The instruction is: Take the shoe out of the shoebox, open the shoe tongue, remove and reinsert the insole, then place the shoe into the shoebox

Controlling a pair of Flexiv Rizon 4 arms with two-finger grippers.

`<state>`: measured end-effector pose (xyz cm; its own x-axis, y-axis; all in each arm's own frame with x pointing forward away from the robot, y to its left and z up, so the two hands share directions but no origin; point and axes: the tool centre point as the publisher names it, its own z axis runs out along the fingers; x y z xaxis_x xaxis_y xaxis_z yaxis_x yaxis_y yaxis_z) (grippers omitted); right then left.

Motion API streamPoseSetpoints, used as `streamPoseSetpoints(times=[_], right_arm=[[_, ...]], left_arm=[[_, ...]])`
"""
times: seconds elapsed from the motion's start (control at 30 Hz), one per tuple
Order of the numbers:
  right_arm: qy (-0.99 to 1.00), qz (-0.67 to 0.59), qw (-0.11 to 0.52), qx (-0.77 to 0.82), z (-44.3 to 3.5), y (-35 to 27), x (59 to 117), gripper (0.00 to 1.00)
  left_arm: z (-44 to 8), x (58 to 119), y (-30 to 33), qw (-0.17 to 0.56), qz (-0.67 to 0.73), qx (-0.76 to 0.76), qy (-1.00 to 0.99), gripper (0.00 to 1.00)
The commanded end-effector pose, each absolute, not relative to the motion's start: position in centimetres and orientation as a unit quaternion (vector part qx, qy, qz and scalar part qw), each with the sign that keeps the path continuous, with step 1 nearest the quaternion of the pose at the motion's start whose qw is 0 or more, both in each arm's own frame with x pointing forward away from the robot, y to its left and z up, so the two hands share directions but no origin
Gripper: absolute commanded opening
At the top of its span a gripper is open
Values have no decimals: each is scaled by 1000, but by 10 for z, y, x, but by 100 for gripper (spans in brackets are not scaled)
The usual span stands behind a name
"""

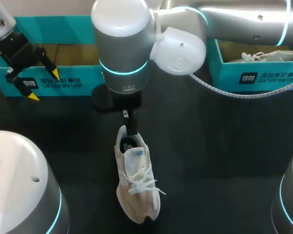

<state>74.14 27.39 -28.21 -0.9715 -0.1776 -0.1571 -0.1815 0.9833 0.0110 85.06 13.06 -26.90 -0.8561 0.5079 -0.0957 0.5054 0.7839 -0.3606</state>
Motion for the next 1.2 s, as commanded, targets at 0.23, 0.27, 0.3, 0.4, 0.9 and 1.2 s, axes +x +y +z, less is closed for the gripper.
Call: streamPoseSetpoints(times=[0.23, 0.27, 0.3, 0.4, 0.9, 1.2], right_arm=[[993, 15, 72, -96, -325, 288, 757, 100], [993, 10, 73, -94, -328, 288, 759, 100], [993, 16, 71, -94, -331, 287, 761, 100], [993, 21, 72, -89, -342, 283, 766, 100], [996, 23, 45, -68, -381, 282, 779, 100], [997, 24, 36, -61, -388, 285, 779, 100]], left_arm=[[-268, 850, 131, 3, 189, -268, -945, 100], [-268, 850, 131, 3, 189, -268, -945, 100], [-268, 850, 131, 3, 189, -268, -945, 100], [-268, 850, 131, 3, 189, -268, -945, 100], [-268, 850, 131, 3, 189, -268, -945, 100], [-268, 850, 131, 3, 189, -268, -945, 100]])
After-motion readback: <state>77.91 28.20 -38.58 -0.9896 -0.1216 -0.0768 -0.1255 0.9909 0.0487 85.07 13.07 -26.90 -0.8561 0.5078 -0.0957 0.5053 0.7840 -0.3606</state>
